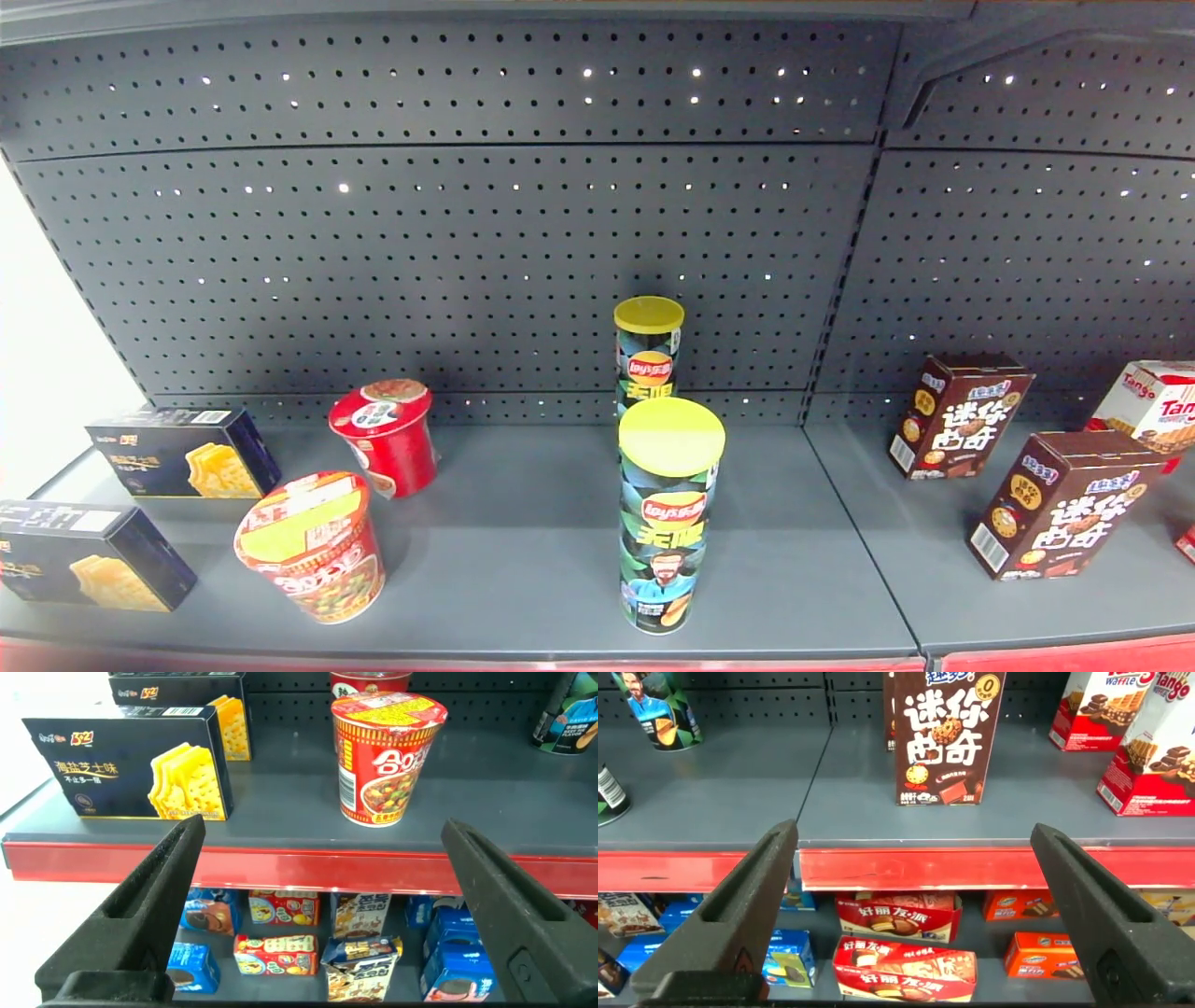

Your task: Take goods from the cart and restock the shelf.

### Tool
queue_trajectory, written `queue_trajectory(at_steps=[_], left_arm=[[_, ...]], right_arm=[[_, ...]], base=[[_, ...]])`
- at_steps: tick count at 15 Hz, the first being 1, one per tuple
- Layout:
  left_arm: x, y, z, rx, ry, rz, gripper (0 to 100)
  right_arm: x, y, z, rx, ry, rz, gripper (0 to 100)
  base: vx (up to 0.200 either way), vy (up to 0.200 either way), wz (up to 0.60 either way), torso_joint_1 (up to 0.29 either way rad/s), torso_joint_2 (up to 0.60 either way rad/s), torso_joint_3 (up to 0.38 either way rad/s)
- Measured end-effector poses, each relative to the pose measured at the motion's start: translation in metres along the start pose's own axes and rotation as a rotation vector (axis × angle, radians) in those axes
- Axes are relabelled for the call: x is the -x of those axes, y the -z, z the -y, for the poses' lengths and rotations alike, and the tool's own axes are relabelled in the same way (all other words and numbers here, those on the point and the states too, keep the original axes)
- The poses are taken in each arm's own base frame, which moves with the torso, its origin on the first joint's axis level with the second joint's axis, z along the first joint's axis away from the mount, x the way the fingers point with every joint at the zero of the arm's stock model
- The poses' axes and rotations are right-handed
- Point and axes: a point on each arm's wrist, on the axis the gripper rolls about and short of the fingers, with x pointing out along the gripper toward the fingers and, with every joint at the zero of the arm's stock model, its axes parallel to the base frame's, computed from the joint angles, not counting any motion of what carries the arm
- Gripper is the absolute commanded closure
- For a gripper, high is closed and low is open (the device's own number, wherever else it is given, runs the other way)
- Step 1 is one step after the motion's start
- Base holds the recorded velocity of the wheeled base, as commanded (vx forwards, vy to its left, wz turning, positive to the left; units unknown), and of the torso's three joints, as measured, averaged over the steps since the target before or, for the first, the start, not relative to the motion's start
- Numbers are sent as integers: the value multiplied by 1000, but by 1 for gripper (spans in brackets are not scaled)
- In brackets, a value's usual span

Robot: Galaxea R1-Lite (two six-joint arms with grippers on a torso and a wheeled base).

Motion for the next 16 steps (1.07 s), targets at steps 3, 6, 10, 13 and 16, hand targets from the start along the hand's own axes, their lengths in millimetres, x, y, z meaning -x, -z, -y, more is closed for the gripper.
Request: queue_trajectory(at_steps=[3,6,10,13,16], left_arm=[[0,0,0,0,0,0,0],[0,0,0,0,0,0,0],[0,0,0,0,0,0,0],[0,0,0,0,0,0,0],[0,0,0,0,0,0,0]], right_arm=[[0,0,0,1,1,0,0],[0,0,0,1,1,-1,0],[0,0,0,2,0,-1,0],[0,0,0,1,0,-1,0],[0,0,0,1,1,-1,0]], base=[[0,0,0,0,0,0],[0,0,0,0,0,0],[0,0,0,0,0,0],[0,0,0,0,0,0],[0,0,0,0,0,0]])
